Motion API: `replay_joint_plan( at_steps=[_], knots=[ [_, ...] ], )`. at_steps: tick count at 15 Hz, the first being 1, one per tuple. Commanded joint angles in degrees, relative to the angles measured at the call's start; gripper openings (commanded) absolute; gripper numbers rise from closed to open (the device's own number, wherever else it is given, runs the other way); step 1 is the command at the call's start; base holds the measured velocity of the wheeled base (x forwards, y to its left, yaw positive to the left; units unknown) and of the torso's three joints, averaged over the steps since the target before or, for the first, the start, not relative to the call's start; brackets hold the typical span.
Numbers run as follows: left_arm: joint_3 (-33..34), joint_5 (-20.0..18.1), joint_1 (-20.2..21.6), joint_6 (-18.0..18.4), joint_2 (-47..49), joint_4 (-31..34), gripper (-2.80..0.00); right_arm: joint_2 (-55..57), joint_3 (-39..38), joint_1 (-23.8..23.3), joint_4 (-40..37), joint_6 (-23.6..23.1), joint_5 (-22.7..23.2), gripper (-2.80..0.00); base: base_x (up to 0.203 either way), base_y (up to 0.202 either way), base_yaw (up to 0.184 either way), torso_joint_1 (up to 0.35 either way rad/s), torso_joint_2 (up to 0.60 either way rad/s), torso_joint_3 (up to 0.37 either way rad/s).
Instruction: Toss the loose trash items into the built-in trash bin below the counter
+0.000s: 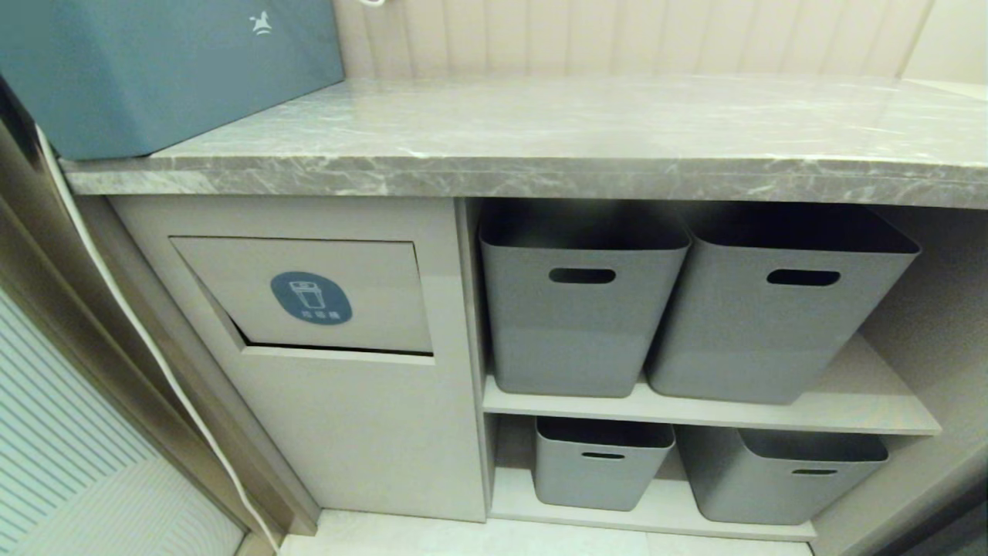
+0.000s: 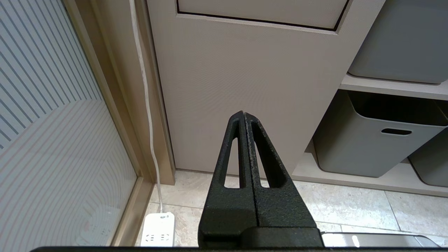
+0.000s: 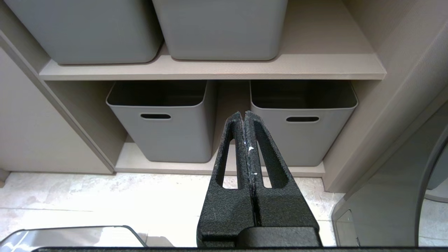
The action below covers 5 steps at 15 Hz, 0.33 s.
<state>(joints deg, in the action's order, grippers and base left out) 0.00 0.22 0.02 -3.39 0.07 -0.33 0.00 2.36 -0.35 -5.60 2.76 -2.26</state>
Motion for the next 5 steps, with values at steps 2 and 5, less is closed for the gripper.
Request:
replay_joint_plan(
  at_steps=[2,5],
  knots=[
    [0.1,0.0,0.1,0.0,0.1,0.0,-2.8,0.1,0.0,0.0,0.0,0.1,0.0,-2.8,0.0,0.0,0.0,0.0,0.0,0.0],
    [0.1,0.0,0.0,0.0,0.1,0.0,-2.8,0.1,0.0,0.0,0.0,0.1,0.0,-2.8,0.0,0.0,0.0,0.0,0.0,0.0]
  ],
)
